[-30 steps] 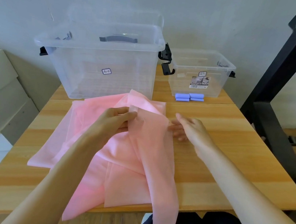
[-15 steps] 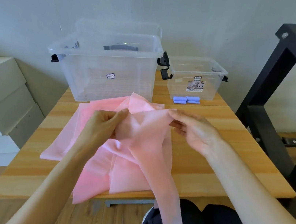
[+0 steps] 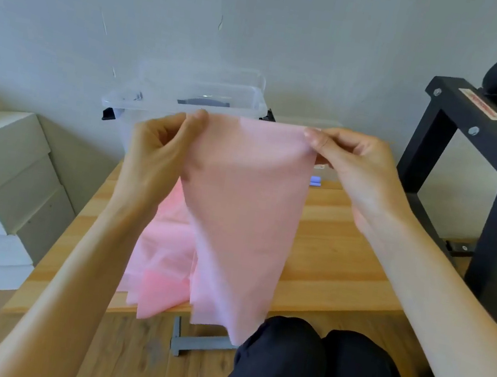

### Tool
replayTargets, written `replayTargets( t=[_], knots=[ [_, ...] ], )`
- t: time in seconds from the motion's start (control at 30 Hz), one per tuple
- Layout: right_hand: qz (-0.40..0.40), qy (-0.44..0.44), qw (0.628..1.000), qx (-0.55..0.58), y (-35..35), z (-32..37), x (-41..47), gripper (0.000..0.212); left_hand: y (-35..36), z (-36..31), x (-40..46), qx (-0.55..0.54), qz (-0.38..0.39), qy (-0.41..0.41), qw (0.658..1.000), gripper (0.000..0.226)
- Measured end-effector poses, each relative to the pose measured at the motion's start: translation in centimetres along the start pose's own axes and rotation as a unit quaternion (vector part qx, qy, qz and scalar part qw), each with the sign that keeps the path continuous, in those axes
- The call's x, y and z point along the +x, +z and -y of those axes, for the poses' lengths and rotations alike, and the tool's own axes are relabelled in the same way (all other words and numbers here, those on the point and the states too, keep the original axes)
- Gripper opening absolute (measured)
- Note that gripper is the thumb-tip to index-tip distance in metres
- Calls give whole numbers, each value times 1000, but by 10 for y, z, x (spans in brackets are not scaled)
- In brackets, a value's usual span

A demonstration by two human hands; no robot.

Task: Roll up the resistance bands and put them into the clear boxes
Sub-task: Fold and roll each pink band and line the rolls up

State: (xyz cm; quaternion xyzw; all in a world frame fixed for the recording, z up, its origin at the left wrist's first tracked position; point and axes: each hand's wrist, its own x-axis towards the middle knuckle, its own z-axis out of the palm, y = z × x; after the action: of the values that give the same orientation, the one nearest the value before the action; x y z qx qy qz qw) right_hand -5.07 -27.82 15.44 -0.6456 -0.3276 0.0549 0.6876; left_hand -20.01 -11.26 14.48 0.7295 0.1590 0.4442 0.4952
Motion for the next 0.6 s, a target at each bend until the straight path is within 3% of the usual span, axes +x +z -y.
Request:
replayTargets(
  t=[0.13,0.27,0.43,0.6],
  knots=[
    [-24,-29,999,16,-2,22,-9,7,-6,-24,-2,4,-5,61,998,39],
    [16,-46,998,29,-5,42,-26,9,-21,-33,-6,22,-26,95,995,17],
    [-17,-89,996,-5,-13,49,-56,11,-37,-39,-29,31,-58,117,991,16],
    [40,-92,995,7,-21,49,-109,12,-52,-33,-68,-1,39,93,995,11]
  ],
)
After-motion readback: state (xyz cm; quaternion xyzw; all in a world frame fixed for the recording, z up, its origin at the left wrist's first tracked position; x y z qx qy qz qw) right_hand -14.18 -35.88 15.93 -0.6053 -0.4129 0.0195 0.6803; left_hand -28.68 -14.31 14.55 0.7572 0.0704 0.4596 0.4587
